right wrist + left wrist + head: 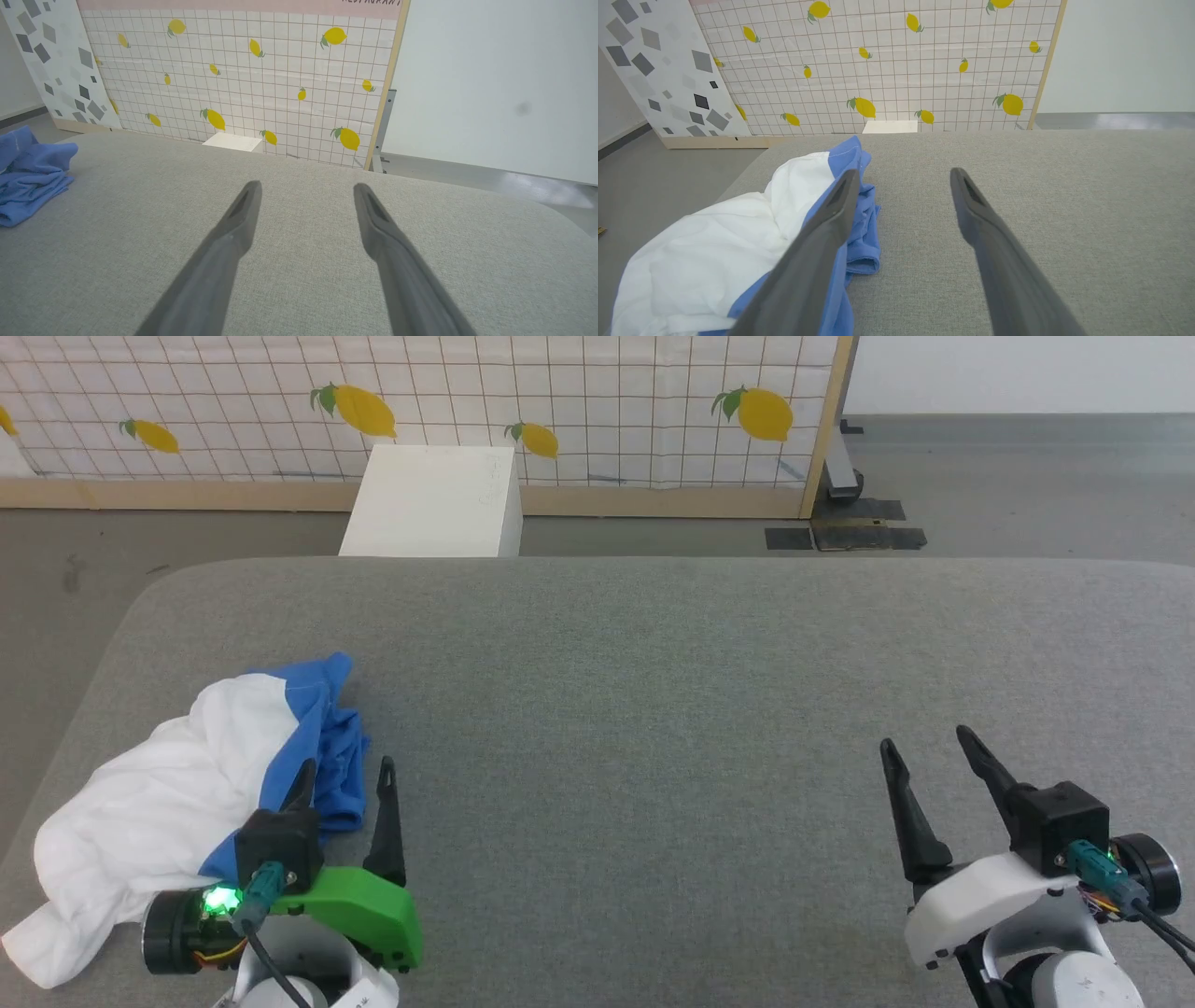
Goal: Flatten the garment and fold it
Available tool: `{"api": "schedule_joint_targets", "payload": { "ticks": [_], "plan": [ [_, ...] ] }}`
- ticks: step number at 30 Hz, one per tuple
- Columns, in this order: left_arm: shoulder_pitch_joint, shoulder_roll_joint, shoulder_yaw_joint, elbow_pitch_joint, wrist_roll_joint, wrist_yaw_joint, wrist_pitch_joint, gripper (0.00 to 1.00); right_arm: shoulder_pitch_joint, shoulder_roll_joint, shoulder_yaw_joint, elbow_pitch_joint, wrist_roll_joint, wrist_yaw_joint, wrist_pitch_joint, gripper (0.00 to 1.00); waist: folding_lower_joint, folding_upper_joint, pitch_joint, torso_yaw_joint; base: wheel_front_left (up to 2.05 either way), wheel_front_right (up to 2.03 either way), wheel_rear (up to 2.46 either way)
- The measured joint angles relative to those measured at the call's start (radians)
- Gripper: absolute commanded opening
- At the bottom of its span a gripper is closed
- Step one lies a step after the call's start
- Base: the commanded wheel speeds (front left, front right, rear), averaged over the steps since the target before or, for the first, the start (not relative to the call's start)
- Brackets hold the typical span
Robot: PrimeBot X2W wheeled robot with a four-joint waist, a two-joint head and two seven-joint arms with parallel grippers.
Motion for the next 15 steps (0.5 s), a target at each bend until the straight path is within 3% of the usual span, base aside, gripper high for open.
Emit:
{"api": "schedule_joint_targets", "payload": {
  "ticks": [15],
  "plan": [
    [0.0, 0.0, -0.008, 0.027, -0.024, 0.001, -0.031, 1.0, 0.0, 0.0, -0.016, 0.025, 0.027, 0.0, -0.03, 1.0, 0.0, 0.0, 0.0, 0.013, 0.0, 0.0, 0.0]
  ]
}}
